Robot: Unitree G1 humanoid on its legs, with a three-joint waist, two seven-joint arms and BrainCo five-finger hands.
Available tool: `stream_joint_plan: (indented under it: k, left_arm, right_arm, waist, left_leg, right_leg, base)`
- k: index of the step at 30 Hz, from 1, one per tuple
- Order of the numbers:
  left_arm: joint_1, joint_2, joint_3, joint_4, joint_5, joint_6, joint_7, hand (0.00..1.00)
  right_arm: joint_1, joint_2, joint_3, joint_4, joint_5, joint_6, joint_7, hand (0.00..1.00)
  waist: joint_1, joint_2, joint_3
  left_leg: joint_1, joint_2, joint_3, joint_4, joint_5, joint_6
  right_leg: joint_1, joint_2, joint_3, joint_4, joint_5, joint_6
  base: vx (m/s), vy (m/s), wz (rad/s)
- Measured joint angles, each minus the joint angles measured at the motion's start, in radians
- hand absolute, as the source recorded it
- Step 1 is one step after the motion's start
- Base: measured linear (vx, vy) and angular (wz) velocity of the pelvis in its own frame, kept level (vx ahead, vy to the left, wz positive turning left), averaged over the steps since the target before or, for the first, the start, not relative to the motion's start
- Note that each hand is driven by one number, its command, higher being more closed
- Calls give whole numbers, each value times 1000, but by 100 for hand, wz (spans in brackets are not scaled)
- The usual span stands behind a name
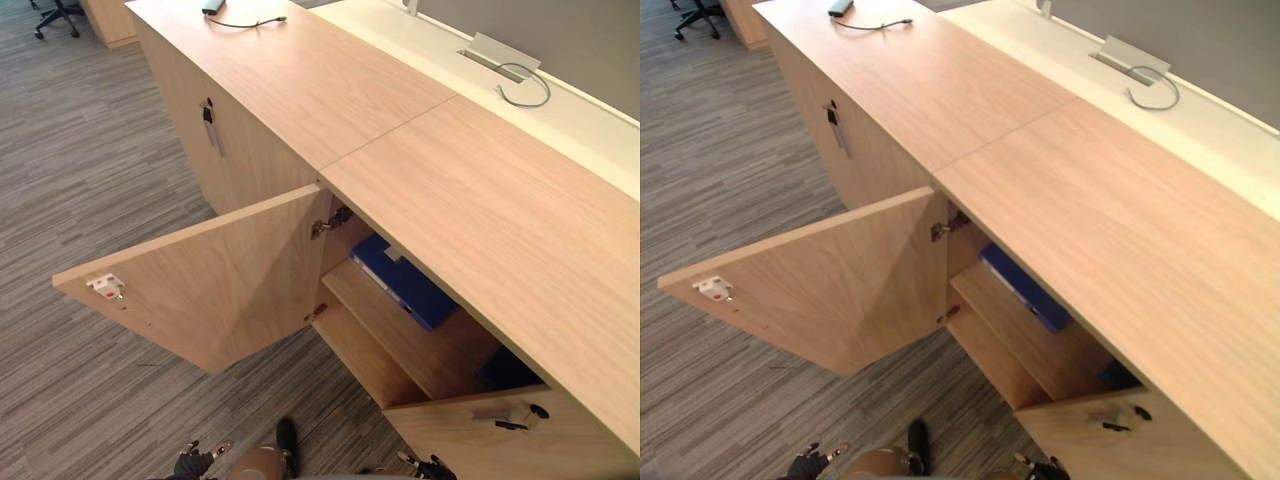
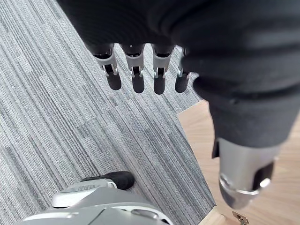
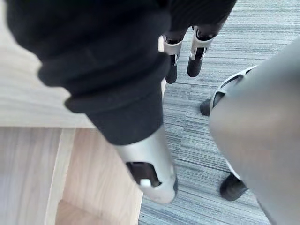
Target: Walk over to the cabinet, pick up the folder, carry it to the office cabinet, place the folder inside the office cabinet, then close the office cabinet door
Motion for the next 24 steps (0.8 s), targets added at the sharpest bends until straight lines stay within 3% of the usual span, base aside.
stream_joint_plan:
  k: [4,13,17,20,23,24]
  left_arm:
    - [1,-8,26,2,1,-2,-1,0]
    - [2,-8,26,20,1,-2,-2,0]
    - [13,-9,30,20,1,-2,-3,0]
    - [-2,-7,30,16,0,-2,-3,0]
    - [-1,-7,30,6,1,-2,-3,0]
    - [2,-5,35,0,1,-3,-2,0]
  right_arm:
    - [0,6,-1,-2,0,-1,0,0]
    - [0,-6,13,8,53,-8,-9,0]
    - [2,-11,32,8,53,-10,-9,0]
    - [-9,-17,49,8,54,-11,-9,0]
    - [-21,-19,42,9,55,-9,-10,0]
    - [-21,-16,36,9,61,-9,-10,0]
  waist:
    - [0,0,2]
    - [-9,13,10]
    - [-9,13,11]
    - [-10,5,25]
    - [-11,7,43]
    - [-11,3,45]
  left_leg:
    - [63,12,-14,-143,84,-27]
    - [70,38,-28,-149,105,-57]
    - [64,37,-28,-143,104,-54]
    - [-11,37,-38,-47,87,-53]
    - [-54,38,-22,27,67,-73]
    - [-53,45,-10,47,28,-98]
  right_leg:
    - [2,23,0,0,4,0]
    - [8,49,0,0,-4,-10]
    - [6,49,-5,-2,-10,-20]
    - [-13,40,-27,12,3,-8]
    - [-16,25,-51,24,4,-9]
    - [-17,13,-56,29,6,-12]
  base:
    - [-4,-78,4]
    - [-100,-64,3]
    - [-43,0,4]
    - [11,-1,18]
    - [-21,6,18]
    - [-58,39,-6]
